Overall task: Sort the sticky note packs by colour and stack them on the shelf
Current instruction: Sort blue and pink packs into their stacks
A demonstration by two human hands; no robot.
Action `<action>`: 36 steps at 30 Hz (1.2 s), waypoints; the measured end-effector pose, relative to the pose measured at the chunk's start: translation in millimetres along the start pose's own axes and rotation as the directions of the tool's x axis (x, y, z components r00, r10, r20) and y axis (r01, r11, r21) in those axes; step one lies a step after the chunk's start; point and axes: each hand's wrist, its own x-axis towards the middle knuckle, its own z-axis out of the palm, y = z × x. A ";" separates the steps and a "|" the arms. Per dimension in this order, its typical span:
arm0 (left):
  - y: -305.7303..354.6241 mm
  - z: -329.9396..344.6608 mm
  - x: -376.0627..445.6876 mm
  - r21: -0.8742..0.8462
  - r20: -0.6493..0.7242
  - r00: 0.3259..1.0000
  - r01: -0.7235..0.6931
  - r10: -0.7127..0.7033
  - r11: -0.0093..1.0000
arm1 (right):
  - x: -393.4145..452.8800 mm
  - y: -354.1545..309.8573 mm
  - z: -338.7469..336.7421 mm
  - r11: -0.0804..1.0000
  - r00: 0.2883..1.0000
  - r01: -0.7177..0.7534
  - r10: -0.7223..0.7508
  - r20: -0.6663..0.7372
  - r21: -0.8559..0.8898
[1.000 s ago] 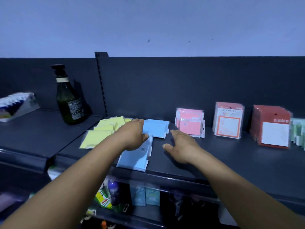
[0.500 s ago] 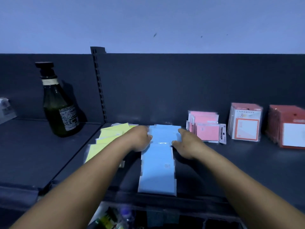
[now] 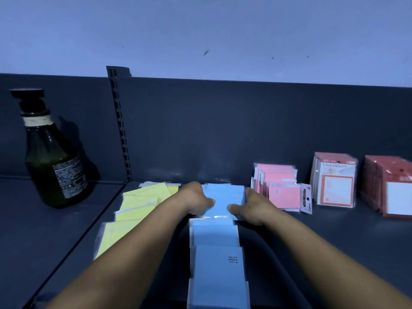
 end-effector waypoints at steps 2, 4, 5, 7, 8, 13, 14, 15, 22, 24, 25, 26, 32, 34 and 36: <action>3.8 2.0 6.3 -0.023 -0.023 0.999 0.031 -0.031 0.999 | 11.1 -1.8 1.9 0.998 0.999 -0.033 0.032 0.008 0.047; 7.5 4.2 12.8 -0.054 -0.049 0.997 0.063 -0.065 0.997 | 19.6 -4.2 4.3 0.993 0.997 -0.078 0.077 0.011 0.087; 9.3 5.3 16.3 -0.065 -0.059 0.995 0.080 -0.084 0.995 | 24.0 -4.4 6.3 0.989 0.996 -0.090 0.090 0.011 0.120; 10.8 7.5 23.0 -0.092 -0.061 0.991 0.110 -0.116 0.990 | 32.2 -2.9 9.9 0.976 0.994 -0.105 0.104 0.016 0.189; 11.2 8.0 24.5 -0.126 -0.056 0.991 0.115 -0.122 0.985 | 35.9 -1.0 11.2 0.968 0.994 -0.108 0.107 0.016 0.225; 3.5 5.6 25.6 -0.362 -0.012 0.987 0.144 -0.159 0.921 | 41.3 7.0 10.7 0.907 0.995 -0.093 0.102 0.002 0.410; 1.6 5.4 25.6 -0.391 -0.012 0.986 0.146 -0.164 0.909 | 41.7 8.2 10.9 0.894 0.996 -0.079 0.086 0.004 0.440; 0.7 5.8 25.8 -0.420 -0.012 0.987 0.142 -0.162 0.897 | 42.1 9.6 11.2 0.880 0.998 -0.063 0.069 0.004 0.471; 0.1 11.6 24.9 -0.566 -0.212 0.977 -0.109 -0.016 0.817 | 38.4 8.3 11.4 0.827 0.978 0.120 -0.004 -0.208 0.549; -1.2 12.0 24.1 -0.540 -0.272 0.962 -0.147 -0.006 0.828 | 35.4 7.6 9.9 0.828 0.973 0.150 -0.026 -0.229 0.541; -1.9 12.4 23.5 -0.542 -0.284 0.959 -0.153 -0.009 0.826 | 34.4 7.5 9.8 0.825 0.973 0.159 -0.038 -0.227 0.543; -2.9 13.6 23.1 -0.550 -0.289 0.957 -0.162 -0.005 0.820 | 33.8 7.2 10.3 0.825 0.975 0.160 -0.045 -0.219 0.542; -10.5 21.4 22.5 -0.517 -0.257 0.966 -0.119 -0.020 0.848 | 35.7 8.8 17.5 0.814 0.980 0.123 -0.008 -0.201 0.568; -13.1 23.2 23.8 -0.475 -0.251 0.968 -0.125 0.001 0.871 | 36.6 9.7 20.1 0.818 0.975 0.130 -0.002 -0.223 0.560; -12.9 23.0 24.8 -0.439 -0.263 0.964 -0.148 0.030 0.886 | 36.4 8.5 20.5 0.845 0.964 0.150 -0.009 -0.267 0.513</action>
